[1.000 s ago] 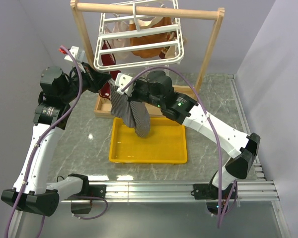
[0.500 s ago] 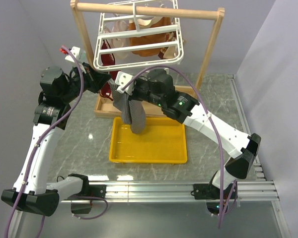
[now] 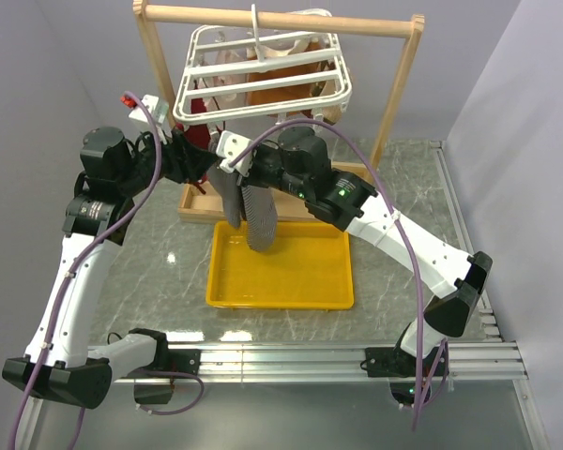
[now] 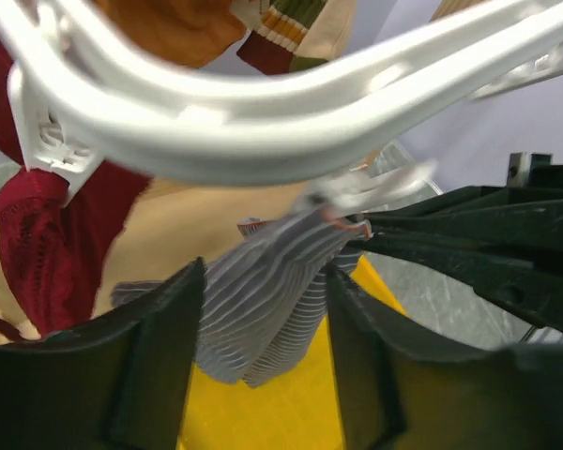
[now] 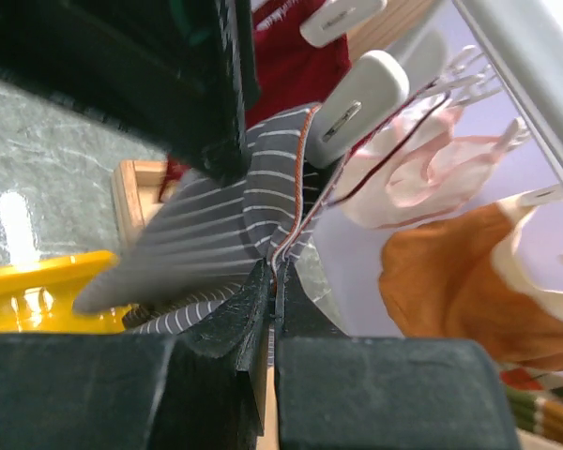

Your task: Clip the underwear to the hanger

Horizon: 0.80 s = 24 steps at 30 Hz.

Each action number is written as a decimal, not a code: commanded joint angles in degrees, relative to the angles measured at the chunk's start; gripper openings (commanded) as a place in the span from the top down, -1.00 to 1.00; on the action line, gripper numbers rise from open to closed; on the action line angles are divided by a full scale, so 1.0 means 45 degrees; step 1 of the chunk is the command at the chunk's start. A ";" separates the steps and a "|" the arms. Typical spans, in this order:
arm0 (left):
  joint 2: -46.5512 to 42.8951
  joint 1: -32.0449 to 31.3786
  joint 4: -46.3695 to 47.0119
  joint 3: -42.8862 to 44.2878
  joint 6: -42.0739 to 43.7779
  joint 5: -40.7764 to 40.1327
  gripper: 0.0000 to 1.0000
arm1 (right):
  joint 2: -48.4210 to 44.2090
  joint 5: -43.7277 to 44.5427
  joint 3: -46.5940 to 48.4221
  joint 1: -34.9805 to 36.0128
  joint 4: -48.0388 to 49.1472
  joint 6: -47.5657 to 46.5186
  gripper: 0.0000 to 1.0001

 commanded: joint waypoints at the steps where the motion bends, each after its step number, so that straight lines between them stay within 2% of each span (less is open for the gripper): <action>1: -0.0273 -0.0014 -0.0314 0.0337 -0.0172 -0.0310 -0.24 | 0.0062 -0.0031 0.0665 0.0084 0.0371 -0.0086 1.00; 2: -0.0448 -0.0014 -0.0236 0.0318 -0.0211 -0.0369 -0.42 | 0.0082 -0.0031 0.0665 0.0084 0.0410 -0.0067 1.00; 5: -0.0916 -0.0014 0.0194 0.0103 -0.0464 -0.0603 -0.78 | 0.0160 -0.0031 0.0645 0.0084 0.0547 -0.0066 1.00; 8: -0.1288 0.0005 0.0351 -0.0053 -0.0660 -0.0760 -0.90 | 0.0335 -0.0051 0.0761 0.0084 0.0663 0.0070 1.00; 17: -0.1505 0.0005 0.0215 -0.0737 -0.1109 -0.0973 -0.90 | 0.0415 -0.0032 0.0452 0.0104 0.0878 0.0928 0.96; 18: -0.1466 0.0024 0.0234 -0.0815 -0.1129 -0.1110 -0.89 | 0.0337 -0.0012 0.0295 0.0104 0.0956 0.1007 0.82; 20: -0.1271 0.0044 0.0254 -0.0816 -0.1226 -0.1558 -0.87 | 0.0064 0.0007 -0.0211 0.0162 0.1132 0.1163 0.72; 23: -0.0939 0.0180 0.0390 -0.0757 -0.1324 -0.1814 -0.85 | -0.0346 -0.0031 -0.0856 0.0201 0.1133 0.1378 0.46; 24: -0.0880 0.0220 0.0468 -0.0738 -0.1383 -0.1950 -0.85 | -0.0445 -0.0051 -0.1033 0.0201 0.1152 0.1475 0.31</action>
